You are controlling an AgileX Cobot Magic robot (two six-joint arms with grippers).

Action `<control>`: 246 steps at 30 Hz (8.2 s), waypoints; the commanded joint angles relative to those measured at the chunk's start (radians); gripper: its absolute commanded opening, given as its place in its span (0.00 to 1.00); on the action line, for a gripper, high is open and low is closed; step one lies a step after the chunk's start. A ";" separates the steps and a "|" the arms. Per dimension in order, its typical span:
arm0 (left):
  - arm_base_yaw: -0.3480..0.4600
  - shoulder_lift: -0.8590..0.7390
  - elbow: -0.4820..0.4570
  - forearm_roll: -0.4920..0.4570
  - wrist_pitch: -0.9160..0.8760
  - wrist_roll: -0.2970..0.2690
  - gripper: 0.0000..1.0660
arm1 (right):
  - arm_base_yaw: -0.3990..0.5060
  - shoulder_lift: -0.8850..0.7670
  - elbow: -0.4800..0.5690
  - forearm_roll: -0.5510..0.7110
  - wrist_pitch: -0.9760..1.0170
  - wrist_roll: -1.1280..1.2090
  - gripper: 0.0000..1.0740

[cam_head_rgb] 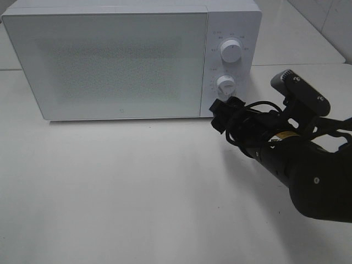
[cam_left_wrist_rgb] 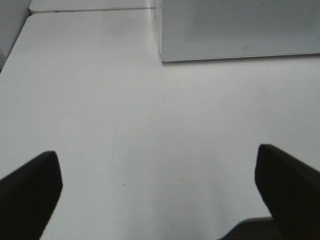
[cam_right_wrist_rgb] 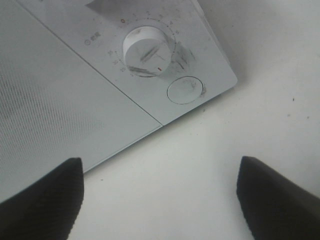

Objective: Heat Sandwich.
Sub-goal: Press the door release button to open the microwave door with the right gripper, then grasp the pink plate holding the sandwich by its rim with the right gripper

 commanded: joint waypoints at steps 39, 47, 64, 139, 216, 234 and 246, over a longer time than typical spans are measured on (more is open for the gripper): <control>-0.001 -0.016 0.000 -0.007 -0.009 0.002 0.91 | -0.019 0.086 -0.047 0.042 -0.023 0.820 0.00; -0.001 -0.016 0.000 -0.007 -0.009 0.002 0.91 | -0.095 0.163 -0.149 -0.015 -0.019 0.825 0.00; -0.001 -0.016 0.000 -0.007 -0.009 0.003 0.91 | -0.149 0.298 -0.296 -0.046 0.029 0.844 0.00; -0.001 -0.016 0.000 -0.007 -0.009 0.003 0.91 | -0.255 0.464 -0.631 -0.033 -0.099 0.803 0.00; -0.001 -0.016 0.000 -0.007 -0.009 0.002 0.91 | -0.209 -0.176 -0.289 -0.354 1.036 -0.087 0.03; -0.001 -0.016 0.000 -0.007 -0.009 0.002 0.91 | -0.209 -0.177 -0.431 -0.633 1.530 -0.499 0.07; -0.001 -0.016 0.000 -0.007 -0.009 0.002 0.91 | -0.209 -0.183 -0.439 -0.646 1.672 -1.027 0.09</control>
